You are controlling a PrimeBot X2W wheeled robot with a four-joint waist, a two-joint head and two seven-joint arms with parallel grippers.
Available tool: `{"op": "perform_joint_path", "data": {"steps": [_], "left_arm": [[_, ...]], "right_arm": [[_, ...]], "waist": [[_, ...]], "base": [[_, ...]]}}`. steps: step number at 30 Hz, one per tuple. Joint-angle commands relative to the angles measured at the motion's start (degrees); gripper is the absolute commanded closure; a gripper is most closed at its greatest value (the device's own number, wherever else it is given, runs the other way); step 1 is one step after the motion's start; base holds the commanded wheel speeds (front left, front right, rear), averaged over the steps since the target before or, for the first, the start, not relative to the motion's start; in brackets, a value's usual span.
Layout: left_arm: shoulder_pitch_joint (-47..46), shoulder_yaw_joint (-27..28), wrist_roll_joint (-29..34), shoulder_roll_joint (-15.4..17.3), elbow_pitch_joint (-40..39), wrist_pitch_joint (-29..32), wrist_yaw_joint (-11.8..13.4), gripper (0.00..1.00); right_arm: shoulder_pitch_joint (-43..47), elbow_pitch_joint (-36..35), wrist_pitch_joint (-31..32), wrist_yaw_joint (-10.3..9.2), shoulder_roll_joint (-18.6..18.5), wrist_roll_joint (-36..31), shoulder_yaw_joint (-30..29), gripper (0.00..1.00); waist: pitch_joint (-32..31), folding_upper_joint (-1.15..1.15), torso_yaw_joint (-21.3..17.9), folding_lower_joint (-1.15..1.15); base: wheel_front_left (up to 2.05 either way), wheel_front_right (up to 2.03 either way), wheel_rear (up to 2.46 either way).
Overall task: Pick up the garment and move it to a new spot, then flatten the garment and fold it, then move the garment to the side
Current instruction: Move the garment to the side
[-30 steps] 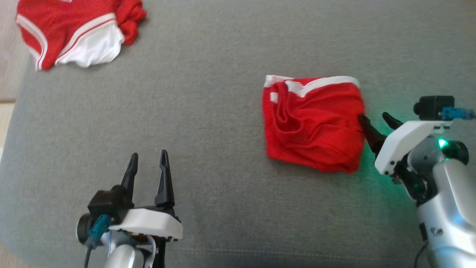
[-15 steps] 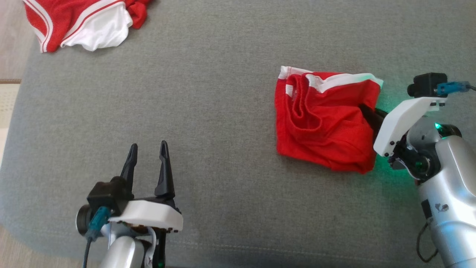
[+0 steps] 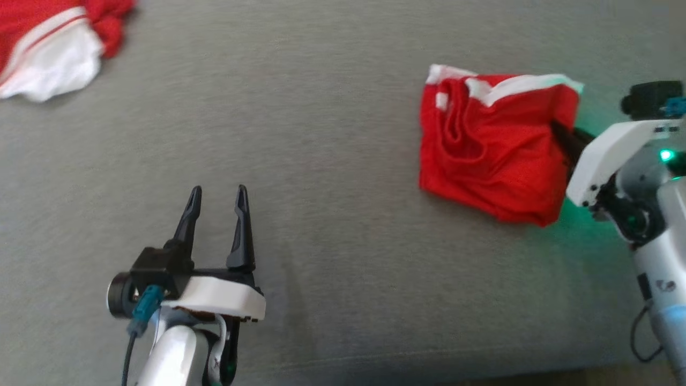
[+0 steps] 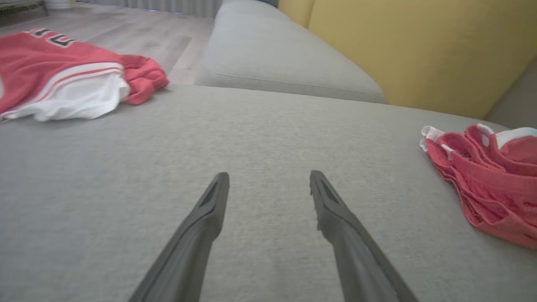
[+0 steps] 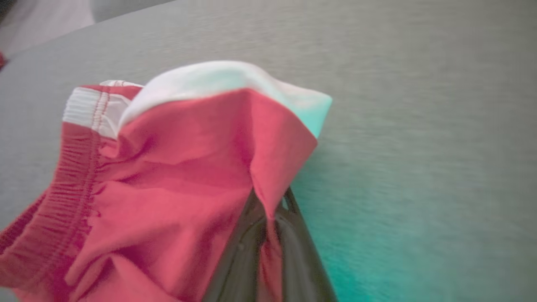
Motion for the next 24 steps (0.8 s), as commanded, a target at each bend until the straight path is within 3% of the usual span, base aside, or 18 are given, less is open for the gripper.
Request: {"op": "perform_joint_path", "data": {"steps": [1,7,12,18,24], "left_arm": [[-1.9,1.77,0.84,0.16,-1.96,-0.7,-0.31,0.0],[-3.68,0.98,2.43,1.19,-1.83,-0.7,-1.29,0.0],[-5.38,0.01,3.65,2.32,-2.0,0.09,-1.74,0.0],[-6.07,-0.66,4.37,2.94,-2.96,1.1,-1.63,0.0],[-6.29,-0.74,4.29,3.32,-3.57,1.31,-1.34,0.0]], "right_arm": [[-1.52,-2.51,-1.06,-0.05,-1.47,-0.8,-0.11,1.0],[-2.04,-3.66,-3.24,-0.05,-0.64,-1.71,-1.68,1.0],[-3.27,-3.34,-5.23,-0.05,1.48,-2.48,-1.41,1.0],[-5.49,-2.11,-7.92,-0.05,2.52,-4.0,-1.31,1.0],[-10.3,1.42,-10.34,-0.05,0.81,-7.59,-2.31,1.0]], "waist": [[1.46,0.0,-5.65,0.0],[3.76,0.0,-14.88,0.0],[5.35,0.0,-19.88,0.0],[6.19,0.0,-21.23,0.0],[6.59,0.0,-18.77,0.0]], "base": [[0.0,0.0,0.0],[0.0,0.0,0.0],[0.0,0.0,0.0],[0.0,0.0,0.0],[0.0,0.0,0.0]]}}
